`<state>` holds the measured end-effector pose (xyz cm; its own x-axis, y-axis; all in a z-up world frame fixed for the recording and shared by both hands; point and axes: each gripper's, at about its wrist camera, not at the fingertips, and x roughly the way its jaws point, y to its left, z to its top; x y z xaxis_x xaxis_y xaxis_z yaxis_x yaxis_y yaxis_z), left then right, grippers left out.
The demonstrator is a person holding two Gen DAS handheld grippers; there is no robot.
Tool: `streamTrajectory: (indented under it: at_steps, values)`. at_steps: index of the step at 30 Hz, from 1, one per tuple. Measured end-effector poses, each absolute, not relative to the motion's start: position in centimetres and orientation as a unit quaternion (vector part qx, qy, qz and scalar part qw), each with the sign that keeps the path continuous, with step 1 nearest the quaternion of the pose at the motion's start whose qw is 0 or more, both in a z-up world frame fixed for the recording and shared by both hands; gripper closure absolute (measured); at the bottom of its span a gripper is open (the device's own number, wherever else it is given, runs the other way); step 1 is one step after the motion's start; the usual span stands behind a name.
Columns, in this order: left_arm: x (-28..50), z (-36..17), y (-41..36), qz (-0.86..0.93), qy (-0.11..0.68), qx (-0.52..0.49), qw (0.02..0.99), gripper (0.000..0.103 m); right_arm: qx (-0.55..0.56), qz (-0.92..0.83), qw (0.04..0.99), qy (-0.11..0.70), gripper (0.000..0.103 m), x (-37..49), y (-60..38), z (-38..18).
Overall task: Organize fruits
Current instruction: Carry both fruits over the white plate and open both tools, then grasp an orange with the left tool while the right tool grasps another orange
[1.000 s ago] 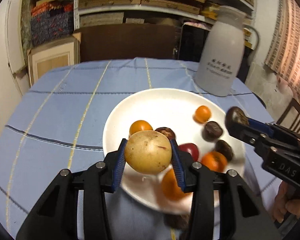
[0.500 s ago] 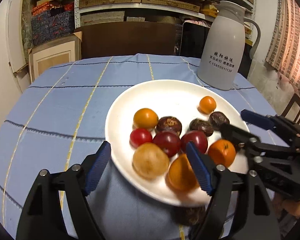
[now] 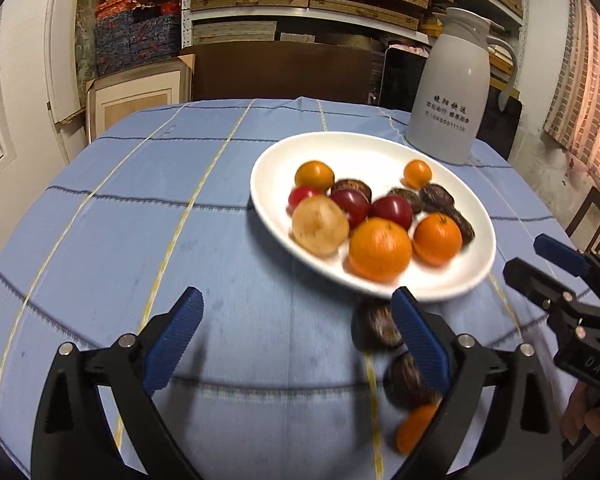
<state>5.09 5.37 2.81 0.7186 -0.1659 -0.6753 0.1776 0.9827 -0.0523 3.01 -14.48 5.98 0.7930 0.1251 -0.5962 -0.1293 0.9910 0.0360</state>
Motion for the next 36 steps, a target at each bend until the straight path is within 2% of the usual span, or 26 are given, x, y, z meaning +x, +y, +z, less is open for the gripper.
streamTrajectory:
  at_steps: [11, 22, 25, 34, 36]
  values:
    - [1.1, 2.3, 4.7, -0.094, 0.355, 0.039, 0.929, 0.007, -0.015, 0.049, 0.952, 0.3, 0.026, -1.2, -14.6, 5.4]
    - [1.2, 2.2, 4.9, -0.093, 0.364, 0.033, 0.926, 0.005, -0.019, 0.049, 0.952, 0.3, 0.025, -2.0, -14.5, 5.2]
    - [1.3, 2.1, 4.9, -0.093, 0.366, 0.033, 0.925, 0.005, -0.02, 0.051, 0.952, 0.301, 0.021, -2.2, -14.5, 5.2]
    - [1.4, 1.9, 4.7, -0.095, 0.371, 0.038, 0.923, 0.005, 0.044, 0.166, 0.915, 0.365, 0.018, -3.5, -14.9, 3.8]
    - [1.4, 1.9, 4.7, -0.095, 0.373, 0.038, 0.922, 0.005, 0.043, 0.177, 0.912, 0.368, 0.022, -3.9, -14.7, 3.7]
